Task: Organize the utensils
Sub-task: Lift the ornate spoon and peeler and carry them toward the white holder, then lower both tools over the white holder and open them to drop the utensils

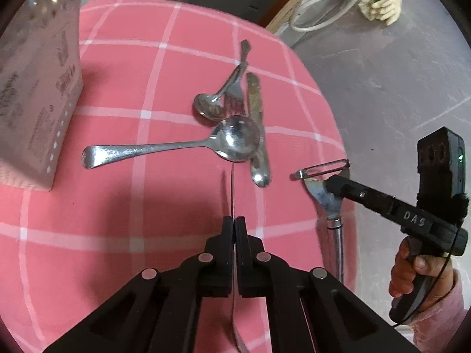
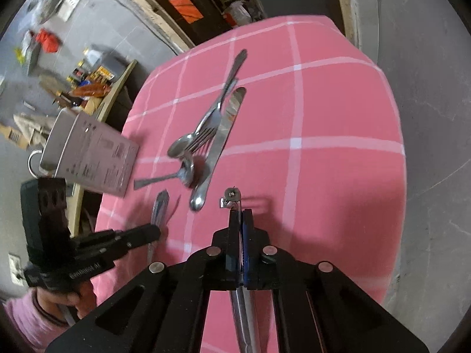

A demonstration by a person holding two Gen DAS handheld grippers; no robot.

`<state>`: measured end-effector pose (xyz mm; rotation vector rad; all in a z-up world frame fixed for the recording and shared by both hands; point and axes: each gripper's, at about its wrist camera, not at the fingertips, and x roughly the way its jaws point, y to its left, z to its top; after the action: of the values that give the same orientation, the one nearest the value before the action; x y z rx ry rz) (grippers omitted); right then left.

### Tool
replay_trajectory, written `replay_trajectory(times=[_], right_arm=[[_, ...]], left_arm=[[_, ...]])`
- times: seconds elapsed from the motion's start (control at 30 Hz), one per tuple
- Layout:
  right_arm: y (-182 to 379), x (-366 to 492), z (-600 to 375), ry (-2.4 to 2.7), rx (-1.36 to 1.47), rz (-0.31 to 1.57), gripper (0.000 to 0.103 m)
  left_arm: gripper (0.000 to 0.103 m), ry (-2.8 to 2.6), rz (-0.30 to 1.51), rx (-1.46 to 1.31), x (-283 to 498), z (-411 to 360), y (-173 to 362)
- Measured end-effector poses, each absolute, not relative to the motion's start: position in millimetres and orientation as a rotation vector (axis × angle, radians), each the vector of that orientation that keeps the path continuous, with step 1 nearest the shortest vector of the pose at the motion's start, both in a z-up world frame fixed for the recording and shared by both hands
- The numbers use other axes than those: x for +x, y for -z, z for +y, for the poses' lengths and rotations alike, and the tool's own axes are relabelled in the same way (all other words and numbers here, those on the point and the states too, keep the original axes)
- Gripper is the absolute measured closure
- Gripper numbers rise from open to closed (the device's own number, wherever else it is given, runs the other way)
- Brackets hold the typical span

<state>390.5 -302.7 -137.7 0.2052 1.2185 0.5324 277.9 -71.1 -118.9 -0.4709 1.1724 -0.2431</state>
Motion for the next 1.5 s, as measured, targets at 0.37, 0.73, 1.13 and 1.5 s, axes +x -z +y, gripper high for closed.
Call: replay_trajectory(times=[0.37, 0.73, 1.13, 1.5], right_arm=[[74, 339, -335, -0.533, 0.320, 0.922, 0.101], [-10, 317, -315, -0.626, 0.310, 0.640, 0.101], [-75, 330, -270, -0.718, 0.364, 0.453, 0.101], [-96, 354, -190, -0.757, 0.443, 0.340, 0.101]], left_arm=[[0.101, 0.246, 0.956, -0.400, 238, -58, 48], [0.101, 0.233, 0.734, -0.338, 219, -29, -44], [0.101, 0.183, 0.613, -0.296, 218, 30, -112], [0.101, 0.037, 0.514, -0.197, 228, 86, -143]])
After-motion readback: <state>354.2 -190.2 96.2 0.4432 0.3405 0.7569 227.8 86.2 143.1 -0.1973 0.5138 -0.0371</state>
